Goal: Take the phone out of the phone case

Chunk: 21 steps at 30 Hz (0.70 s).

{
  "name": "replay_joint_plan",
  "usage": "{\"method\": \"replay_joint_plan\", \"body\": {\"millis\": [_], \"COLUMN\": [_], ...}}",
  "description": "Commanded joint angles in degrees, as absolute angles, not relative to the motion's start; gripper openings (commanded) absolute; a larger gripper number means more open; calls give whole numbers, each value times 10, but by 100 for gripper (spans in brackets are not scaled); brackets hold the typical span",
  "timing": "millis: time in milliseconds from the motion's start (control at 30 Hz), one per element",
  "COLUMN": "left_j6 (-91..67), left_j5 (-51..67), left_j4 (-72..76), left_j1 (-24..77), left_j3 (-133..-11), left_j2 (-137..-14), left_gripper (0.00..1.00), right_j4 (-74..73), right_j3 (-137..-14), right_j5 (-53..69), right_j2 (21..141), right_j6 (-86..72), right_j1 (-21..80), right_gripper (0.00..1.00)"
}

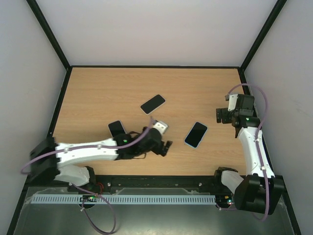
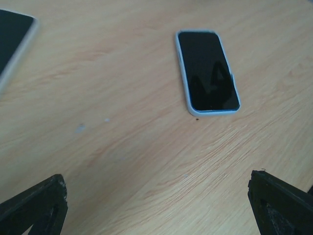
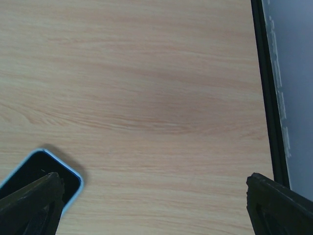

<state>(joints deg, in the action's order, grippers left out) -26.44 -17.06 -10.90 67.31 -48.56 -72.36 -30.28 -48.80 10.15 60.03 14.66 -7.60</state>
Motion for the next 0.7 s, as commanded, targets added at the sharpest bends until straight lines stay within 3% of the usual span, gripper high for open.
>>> {"method": "replay_joint_plan", "body": {"millis": [0,267,667], "left_j6": [-283,-265,-232], "left_j5": [-213,-221,-170], "left_j4": [-62,-95,-148], "left_j1": [717,737,737], "left_j3": [-554,-741,-904], "left_j2": [-867,-1105,-1254], "left_gripper": [100,100,100], "right_j4": [-347,-358,-365], "right_j3": [-485,-458,-476], "right_j5": [96,71,75], "right_j2": [607,560,585], "right_j6": [188,229,234], "right_j1": [-99,-102,-103], "right_gripper": [98,98,98]}}
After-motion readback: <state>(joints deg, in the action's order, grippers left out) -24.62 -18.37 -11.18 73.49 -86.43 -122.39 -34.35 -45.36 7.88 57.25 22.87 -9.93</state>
